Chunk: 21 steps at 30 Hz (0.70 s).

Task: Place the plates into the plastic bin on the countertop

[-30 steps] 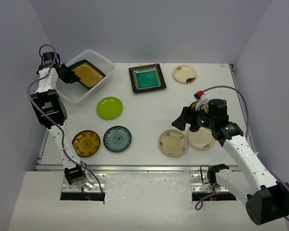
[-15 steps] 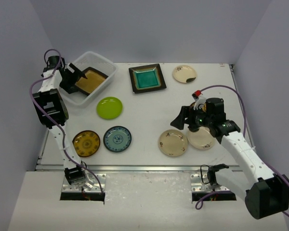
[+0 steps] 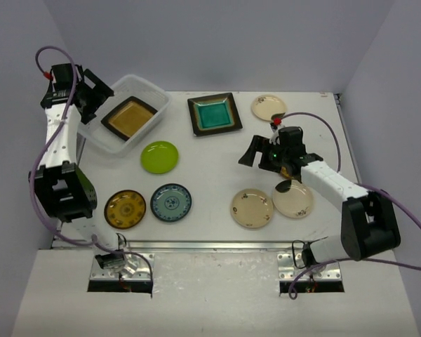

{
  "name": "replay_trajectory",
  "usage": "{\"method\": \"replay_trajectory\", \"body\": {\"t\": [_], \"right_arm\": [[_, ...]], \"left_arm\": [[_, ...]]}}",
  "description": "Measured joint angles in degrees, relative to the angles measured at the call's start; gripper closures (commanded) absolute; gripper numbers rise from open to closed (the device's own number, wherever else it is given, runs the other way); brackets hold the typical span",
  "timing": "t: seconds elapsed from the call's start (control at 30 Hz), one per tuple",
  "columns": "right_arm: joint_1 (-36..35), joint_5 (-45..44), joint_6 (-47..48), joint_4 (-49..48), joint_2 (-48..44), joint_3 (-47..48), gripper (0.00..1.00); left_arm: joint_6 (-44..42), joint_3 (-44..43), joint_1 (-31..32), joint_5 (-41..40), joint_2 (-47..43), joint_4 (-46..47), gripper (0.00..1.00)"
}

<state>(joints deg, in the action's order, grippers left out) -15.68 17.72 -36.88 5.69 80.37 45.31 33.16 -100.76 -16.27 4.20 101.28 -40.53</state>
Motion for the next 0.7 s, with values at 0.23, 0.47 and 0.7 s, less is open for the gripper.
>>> {"method": "replay_trajectory", "body": {"t": [0.23, 0.47, 0.7], "right_arm": [[-2.0, -9.7, -22.6, -26.7, 11.4, -2.9, 0.01], [-4.9, -16.7, -37.0, -37.0, 31.1, 5.8, 0.05], [-6.0, -22.5, -47.6, -40.4, 43.1, 17.6, 0.2]], "left_arm": [[1.5, 30.0, 1.0, 4.5, -37.0, 11.7, 0.0], [-1.4, 47.2, 1.3, 8.5, -54.8, 14.8, 0.0], [-6.5, 55.7, 2.6, 1.7, -65.1, 10.5, 0.0]]}}
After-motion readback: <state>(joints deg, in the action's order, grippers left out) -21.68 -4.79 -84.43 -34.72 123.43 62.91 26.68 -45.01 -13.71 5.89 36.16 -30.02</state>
